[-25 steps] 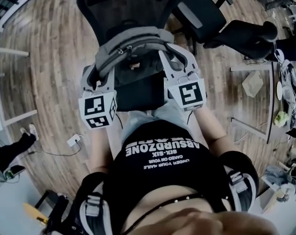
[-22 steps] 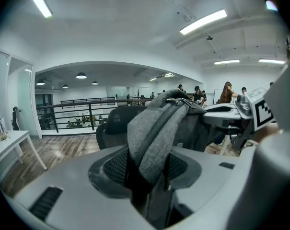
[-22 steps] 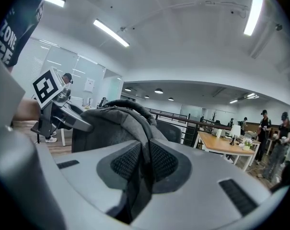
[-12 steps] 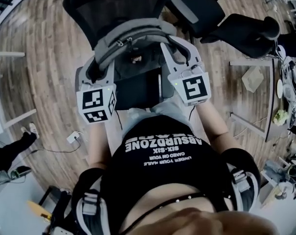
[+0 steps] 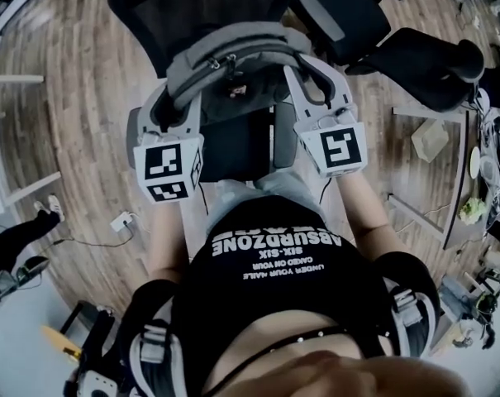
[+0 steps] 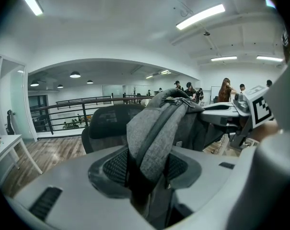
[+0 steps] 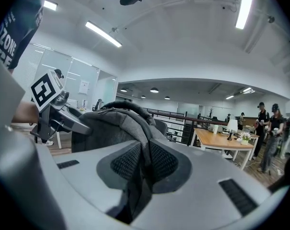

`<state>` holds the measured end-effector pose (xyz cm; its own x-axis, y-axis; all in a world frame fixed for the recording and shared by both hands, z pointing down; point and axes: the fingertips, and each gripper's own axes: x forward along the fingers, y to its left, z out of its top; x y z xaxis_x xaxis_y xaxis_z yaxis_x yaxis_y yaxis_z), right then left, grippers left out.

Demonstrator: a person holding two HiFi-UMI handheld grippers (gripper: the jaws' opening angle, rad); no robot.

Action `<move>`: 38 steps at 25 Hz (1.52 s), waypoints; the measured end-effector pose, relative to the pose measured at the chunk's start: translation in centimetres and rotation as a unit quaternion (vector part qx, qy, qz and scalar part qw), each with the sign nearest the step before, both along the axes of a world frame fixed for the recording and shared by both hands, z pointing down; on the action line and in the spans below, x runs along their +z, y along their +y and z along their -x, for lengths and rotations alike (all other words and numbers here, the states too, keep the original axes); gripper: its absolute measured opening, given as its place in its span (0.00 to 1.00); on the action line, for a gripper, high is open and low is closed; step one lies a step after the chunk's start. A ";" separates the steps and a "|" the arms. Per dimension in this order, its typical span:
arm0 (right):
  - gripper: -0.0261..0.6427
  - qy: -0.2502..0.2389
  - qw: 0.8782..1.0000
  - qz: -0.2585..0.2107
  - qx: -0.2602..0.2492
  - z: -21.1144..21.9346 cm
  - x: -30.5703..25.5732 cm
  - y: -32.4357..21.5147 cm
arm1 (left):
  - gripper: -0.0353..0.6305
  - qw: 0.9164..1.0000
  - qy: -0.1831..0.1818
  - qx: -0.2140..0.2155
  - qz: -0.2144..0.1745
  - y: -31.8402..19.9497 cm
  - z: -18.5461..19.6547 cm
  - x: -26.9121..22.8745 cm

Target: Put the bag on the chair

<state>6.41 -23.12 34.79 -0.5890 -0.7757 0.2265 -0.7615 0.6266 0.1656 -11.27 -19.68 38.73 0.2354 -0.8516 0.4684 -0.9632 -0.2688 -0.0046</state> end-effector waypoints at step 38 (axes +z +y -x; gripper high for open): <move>0.14 0.051 0.992 0.118 0.002 0.7 12.8 -4.7 | 0.32 0.993 0.024 -0.008 0.114 -4.0 0.3 13.9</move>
<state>5.70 -27.80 47.62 -0.5507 -0.6967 0.4597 -0.7510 0.6539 0.0914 -11.53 -23.63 52.59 0.2491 -0.7281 0.6386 -0.9651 -0.2418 0.1009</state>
